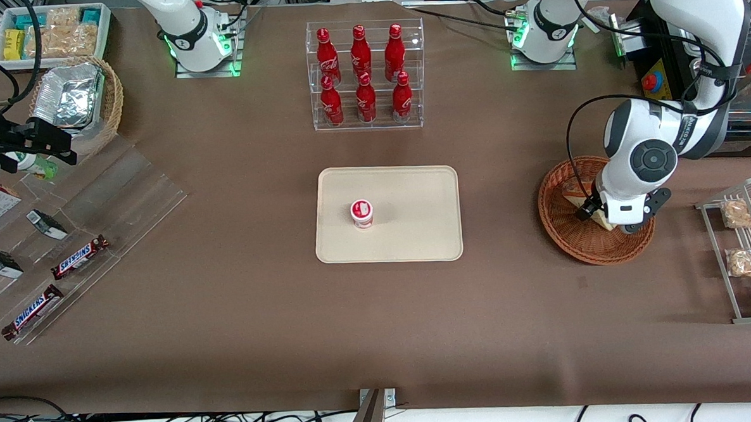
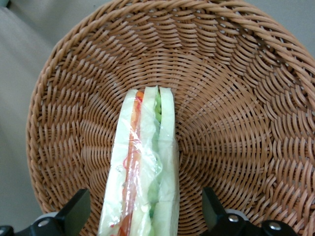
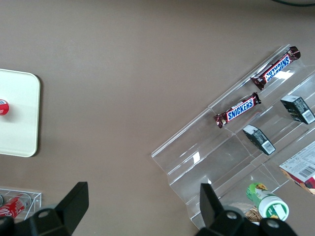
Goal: Place sandwich from basket to tray
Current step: 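Descend the left gripper around the sandwich's upright edge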
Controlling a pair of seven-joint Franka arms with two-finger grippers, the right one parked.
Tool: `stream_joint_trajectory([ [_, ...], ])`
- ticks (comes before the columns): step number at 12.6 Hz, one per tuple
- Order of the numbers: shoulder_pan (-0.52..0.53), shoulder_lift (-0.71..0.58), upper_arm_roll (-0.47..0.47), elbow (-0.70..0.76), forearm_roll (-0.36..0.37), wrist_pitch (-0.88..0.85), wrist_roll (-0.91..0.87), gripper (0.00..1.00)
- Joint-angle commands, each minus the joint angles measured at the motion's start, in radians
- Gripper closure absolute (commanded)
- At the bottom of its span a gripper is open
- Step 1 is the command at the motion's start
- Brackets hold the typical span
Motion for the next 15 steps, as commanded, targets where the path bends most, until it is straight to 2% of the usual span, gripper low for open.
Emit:
stream_joint_trajectory([
  [1,0.002,-0.047,0.0,-0.029,0.027,-0.021,-0.014,0.0],
  [2,0.0,-0.047,0.0,-0.029,0.027,-0.021,-0.021,0.07],
  [3,0.002,-0.047,0.0,-0.029,0.027,-0.019,-0.021,0.28],
  [4,0.002,-0.046,0.0,-0.029,0.027,-0.019,-0.022,0.42],
  [8,-0.001,-0.04,0.0,-0.032,0.027,-0.011,-0.05,0.61],
  [12,-0.006,-0.046,-0.007,-0.006,0.027,-0.024,-0.027,0.63],
  [15,-0.008,-0.046,-0.046,0.136,0.024,-0.204,0.074,0.64],
])
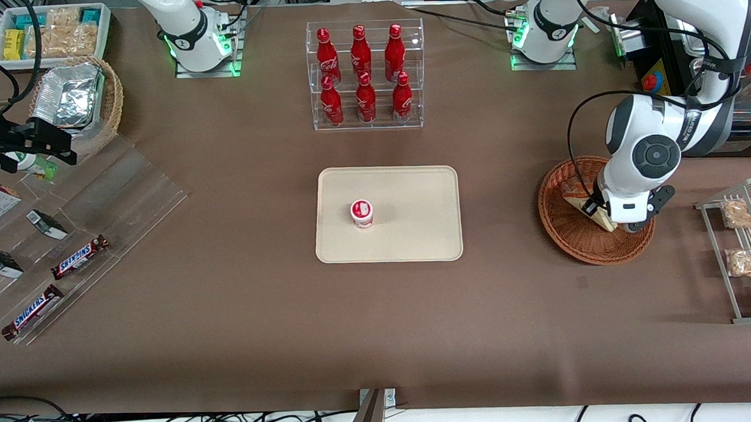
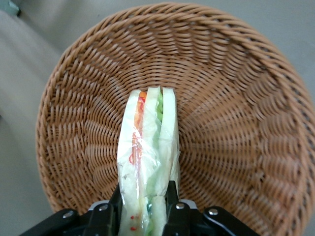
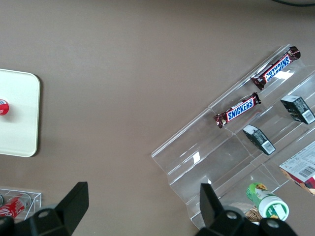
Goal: Place sandwich from basket to tray
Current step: 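Close the left gripper on the sandwich and lift it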
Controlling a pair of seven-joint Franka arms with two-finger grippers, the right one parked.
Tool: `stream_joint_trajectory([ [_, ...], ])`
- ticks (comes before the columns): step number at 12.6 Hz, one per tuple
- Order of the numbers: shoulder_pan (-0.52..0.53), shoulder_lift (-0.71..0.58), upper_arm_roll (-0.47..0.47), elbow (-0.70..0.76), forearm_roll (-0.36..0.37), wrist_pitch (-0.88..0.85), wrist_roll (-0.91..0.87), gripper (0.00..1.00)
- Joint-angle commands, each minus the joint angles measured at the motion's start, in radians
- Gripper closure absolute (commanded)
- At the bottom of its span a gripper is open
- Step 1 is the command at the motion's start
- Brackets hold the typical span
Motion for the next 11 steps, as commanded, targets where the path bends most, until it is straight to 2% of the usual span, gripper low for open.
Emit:
stream_joint_trajectory([
  [1,-0.008,-0.02,-0.028,0.144,0.012,-0.182,0.094,0.64],
  [8,-0.014,0.005,-0.146,0.368,-0.016,-0.371,0.206,0.64],
  [11,-0.014,0.02,-0.23,0.388,-0.021,-0.377,0.207,0.64],
])
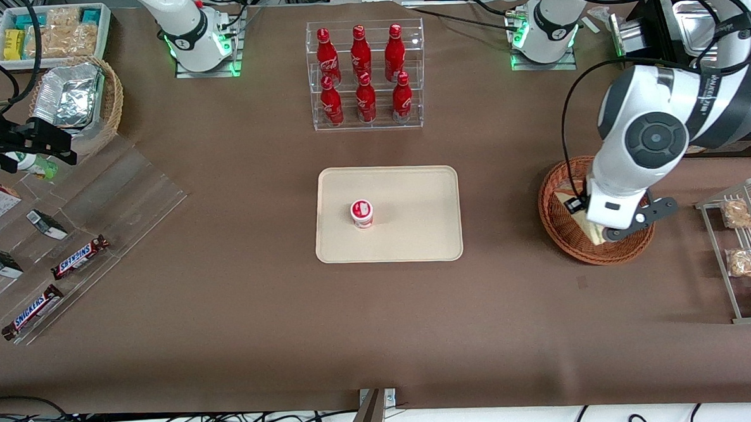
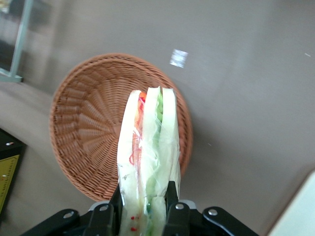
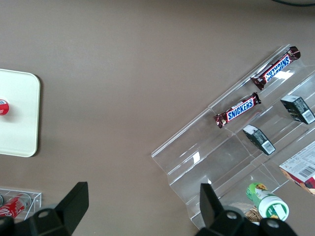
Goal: Place sandwich from basket to tray
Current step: 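Carry the held sandwich with the left gripper over the cream tray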
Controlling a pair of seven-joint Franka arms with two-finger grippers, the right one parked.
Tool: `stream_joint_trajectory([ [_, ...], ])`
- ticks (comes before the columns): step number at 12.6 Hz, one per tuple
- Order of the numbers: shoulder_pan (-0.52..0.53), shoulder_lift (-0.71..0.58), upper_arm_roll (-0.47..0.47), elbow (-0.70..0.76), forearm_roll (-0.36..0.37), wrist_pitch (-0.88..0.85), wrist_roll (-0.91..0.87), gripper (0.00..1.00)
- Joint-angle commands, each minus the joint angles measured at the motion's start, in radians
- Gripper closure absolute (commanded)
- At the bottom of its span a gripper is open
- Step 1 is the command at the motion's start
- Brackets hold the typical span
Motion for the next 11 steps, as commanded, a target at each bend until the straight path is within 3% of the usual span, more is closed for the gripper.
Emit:
stream_joint_trajectory([
  [1,0.001,0.034,-0.07,0.049,-0.022,-0.025,0.029,0.64],
  [5,-0.019,0.083,-0.194,0.086,-0.021,-0.021,0.046,0.64],
  [11,-0.189,0.172,-0.195,0.084,-0.024,0.078,-0.002,0.64],
])
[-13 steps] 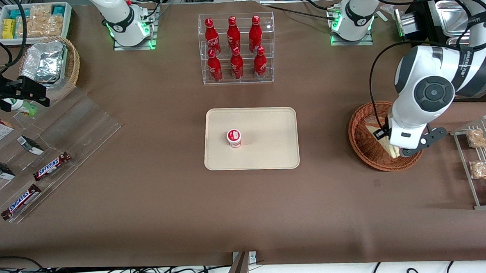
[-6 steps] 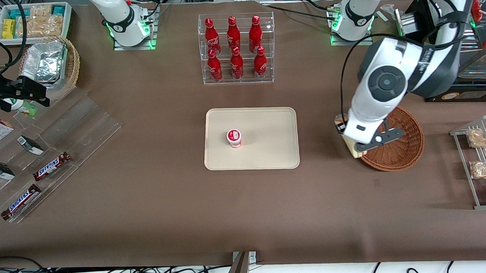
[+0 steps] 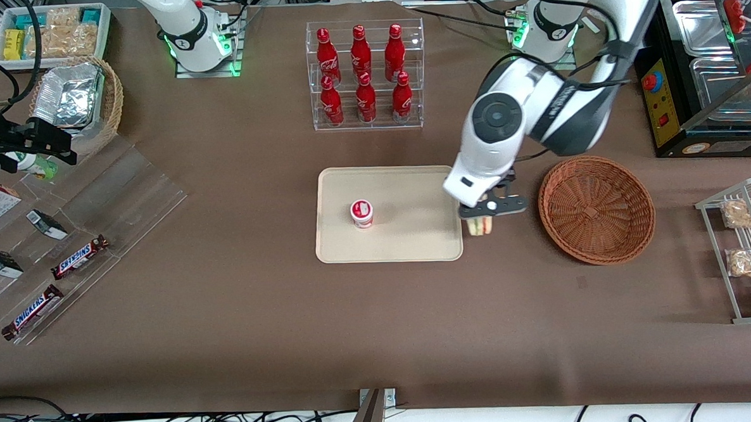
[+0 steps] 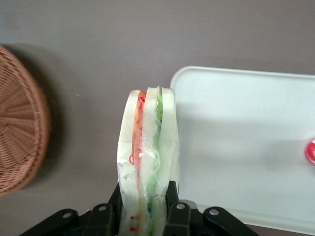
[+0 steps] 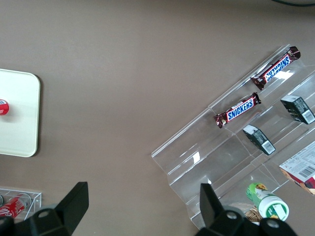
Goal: Place sandwich from basket to tray
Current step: 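Carry the held sandwich with the left gripper over the cream tray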
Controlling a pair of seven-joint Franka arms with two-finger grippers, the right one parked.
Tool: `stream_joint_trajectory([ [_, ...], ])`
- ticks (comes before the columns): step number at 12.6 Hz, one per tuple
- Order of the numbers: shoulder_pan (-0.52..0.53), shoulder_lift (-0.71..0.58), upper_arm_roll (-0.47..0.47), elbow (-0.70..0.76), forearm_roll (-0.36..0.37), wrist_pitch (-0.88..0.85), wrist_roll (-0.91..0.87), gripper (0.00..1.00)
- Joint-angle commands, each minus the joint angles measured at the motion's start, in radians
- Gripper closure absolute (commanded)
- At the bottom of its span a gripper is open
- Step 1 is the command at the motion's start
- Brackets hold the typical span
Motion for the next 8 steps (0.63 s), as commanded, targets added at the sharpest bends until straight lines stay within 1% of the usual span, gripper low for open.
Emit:
stream_joint_trajectory([
  [1,-0.056,0.047,0.004,0.036,-0.013,0.008,-0.005,0.64],
  [4,-0.115,0.105,0.01,0.035,0.007,0.118,-0.083,0.64],
  [6,-0.138,0.131,0.01,0.033,0.043,0.142,-0.108,0.64],
  [8,-0.139,0.156,0.008,0.033,0.085,0.163,-0.138,0.64],
])
